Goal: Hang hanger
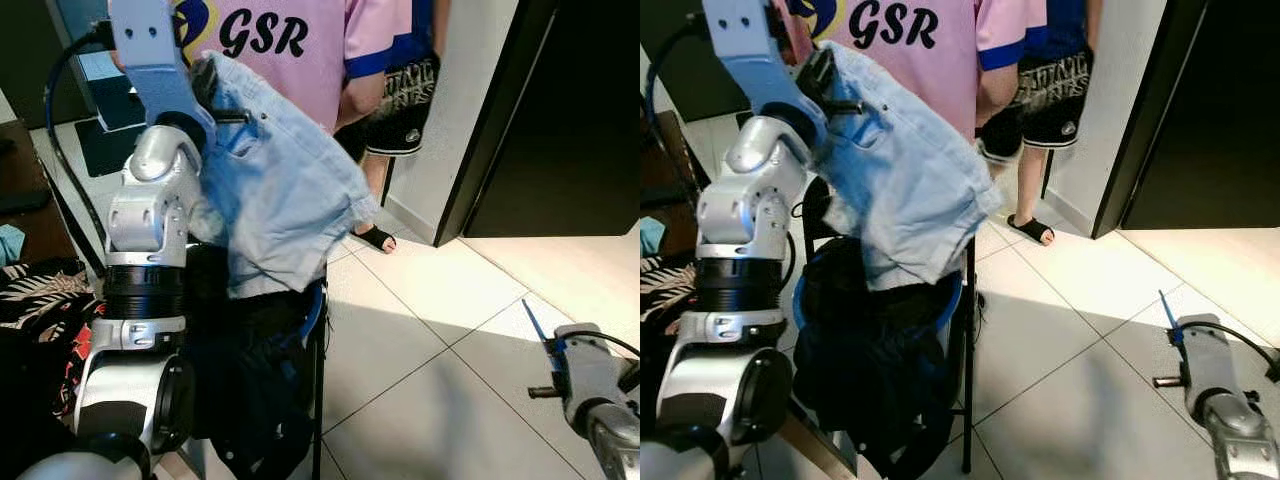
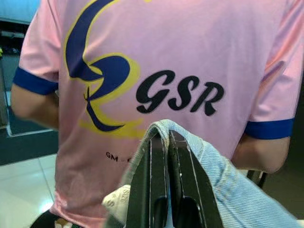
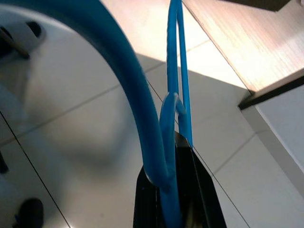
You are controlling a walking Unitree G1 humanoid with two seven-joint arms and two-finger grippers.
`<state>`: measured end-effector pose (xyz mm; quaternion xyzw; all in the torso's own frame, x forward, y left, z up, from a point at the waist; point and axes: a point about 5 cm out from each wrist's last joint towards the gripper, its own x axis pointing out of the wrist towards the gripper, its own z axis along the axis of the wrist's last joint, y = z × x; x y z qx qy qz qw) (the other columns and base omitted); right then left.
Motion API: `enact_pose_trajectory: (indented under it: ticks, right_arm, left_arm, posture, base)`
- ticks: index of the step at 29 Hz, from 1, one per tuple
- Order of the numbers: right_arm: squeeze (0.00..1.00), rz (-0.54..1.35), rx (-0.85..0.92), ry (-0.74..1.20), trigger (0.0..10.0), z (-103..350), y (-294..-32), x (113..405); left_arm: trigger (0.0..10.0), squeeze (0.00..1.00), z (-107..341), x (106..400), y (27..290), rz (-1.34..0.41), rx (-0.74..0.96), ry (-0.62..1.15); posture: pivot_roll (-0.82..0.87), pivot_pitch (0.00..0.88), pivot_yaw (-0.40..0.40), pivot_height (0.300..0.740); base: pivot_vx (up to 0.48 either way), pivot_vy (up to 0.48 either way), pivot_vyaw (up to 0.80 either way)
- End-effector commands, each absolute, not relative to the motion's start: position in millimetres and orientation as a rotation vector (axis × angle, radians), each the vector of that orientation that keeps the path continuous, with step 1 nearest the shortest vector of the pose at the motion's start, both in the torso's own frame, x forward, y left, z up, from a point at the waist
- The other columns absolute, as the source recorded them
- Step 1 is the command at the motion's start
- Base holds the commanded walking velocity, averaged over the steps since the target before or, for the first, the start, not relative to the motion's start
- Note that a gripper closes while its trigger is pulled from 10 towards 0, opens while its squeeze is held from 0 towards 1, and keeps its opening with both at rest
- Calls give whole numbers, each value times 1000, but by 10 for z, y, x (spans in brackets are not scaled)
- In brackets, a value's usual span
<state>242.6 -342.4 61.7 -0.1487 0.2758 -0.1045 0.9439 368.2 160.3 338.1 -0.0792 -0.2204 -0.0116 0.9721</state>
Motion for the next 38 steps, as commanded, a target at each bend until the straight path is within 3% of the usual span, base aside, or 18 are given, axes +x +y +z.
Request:
enact_pose_trajectory:
  ticks: [1,5,11,12,13,14,19,21,38]
  right_arm:
    - [0,-235,-282,508,10000,676,-3430,2482]
    - [0,-246,-274,474,10000,726,-3434,2528]
    - [0,-247,-273,439,10000,787,-3420,2596]
    - [0,-243,-271,428,10000,803,-3405,2615]
    - [0,-243,-271,428,10000,803,-3405,2615]
    - [0,-237,-267,416,10000,821,-3384,2642]
    - [0,-231,-260,402,10000,839,-3364,2669]
    - [0,-209,-240,369,10000,883,-3310,2732]
    - [0,-196,-140,273,10000,1003,-3261,2816]
  left_arm:
    - [0,0,3544,3624,1576,-62,-230,-501]
    - [0,0,3629,3589,1456,-156,-328,-523]
    - [0,0,3640,3488,1165,-350,-286,-541]
    - [2078,0,3574,3495,1140,-350,-264,-520]
    - [2078,0,3574,3495,1140,-350,-264,-520]
    - [10000,0,3499,3491,1102,-353,-222,-501]
    - [10000,0,3444,3481,1057,-364,-184,-480]
    - [10000,0,3449,3460,1002,-386,-86,-478]
    - [10000,0,3726,3473,1058,-367,-59,-544]
  posture:
    - [-96,0,35,740]
    - [-93,0,38,740]
    - [-92,0,43,740]
    - [-95,0,47,740]
    - [-95,0,47,740]
    - [-98,0,50,740]
    - [-99,0,51,740]
    - [-90,0,57,740]
    - [-96,0,83,740]
  base:
    - [0,0,0]
    - [0,0,0]
    - [0,0,0]
    - [0,0,0]
    - [0,0,0]
    - [0,0,0]
    - [0,0,0]
    - [0,0,0]
    - [-206,0,0]
